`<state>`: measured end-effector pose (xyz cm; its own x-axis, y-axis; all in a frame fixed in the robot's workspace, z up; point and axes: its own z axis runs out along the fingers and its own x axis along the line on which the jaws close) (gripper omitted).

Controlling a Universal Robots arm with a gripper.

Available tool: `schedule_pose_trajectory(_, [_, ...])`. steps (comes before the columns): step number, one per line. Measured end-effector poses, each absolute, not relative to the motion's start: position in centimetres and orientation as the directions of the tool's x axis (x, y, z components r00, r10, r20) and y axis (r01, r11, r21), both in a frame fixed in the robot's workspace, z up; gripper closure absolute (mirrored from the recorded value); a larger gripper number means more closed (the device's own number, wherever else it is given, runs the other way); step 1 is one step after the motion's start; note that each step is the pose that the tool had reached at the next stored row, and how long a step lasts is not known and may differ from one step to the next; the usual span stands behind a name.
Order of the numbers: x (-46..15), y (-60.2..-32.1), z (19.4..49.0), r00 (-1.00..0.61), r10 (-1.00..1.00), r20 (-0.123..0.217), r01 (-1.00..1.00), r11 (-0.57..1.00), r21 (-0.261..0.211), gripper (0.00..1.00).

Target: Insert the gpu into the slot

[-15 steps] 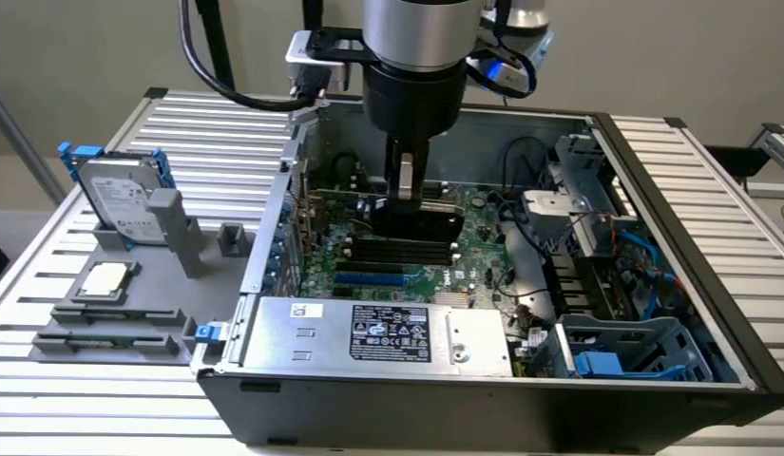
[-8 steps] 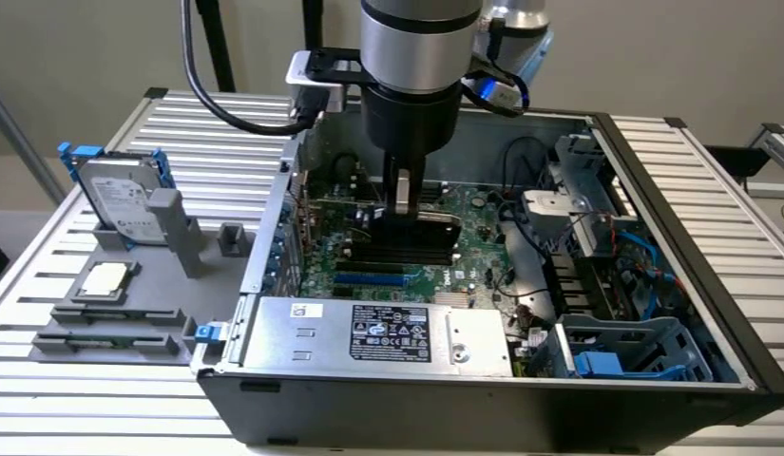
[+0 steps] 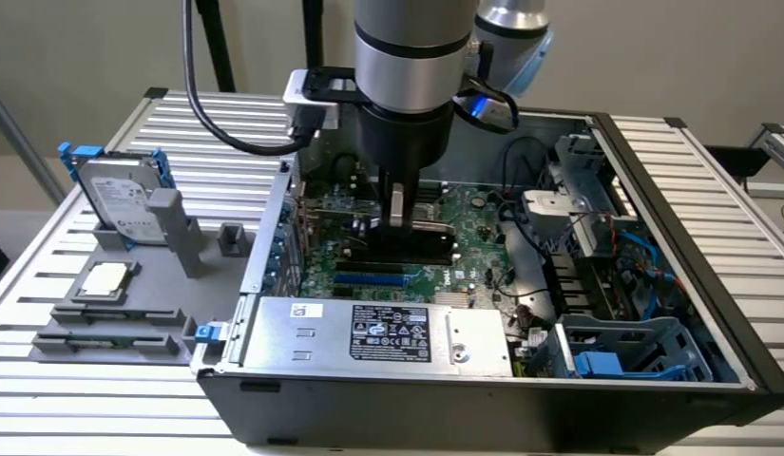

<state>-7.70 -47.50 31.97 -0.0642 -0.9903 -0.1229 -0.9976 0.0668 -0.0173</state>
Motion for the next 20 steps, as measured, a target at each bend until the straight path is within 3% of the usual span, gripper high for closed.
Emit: schedule_pose_trajectory(20, [-8.0,-47.5,29.3,-0.057,-0.991,-0.123,-0.998,0.059,-0.017,0.74])
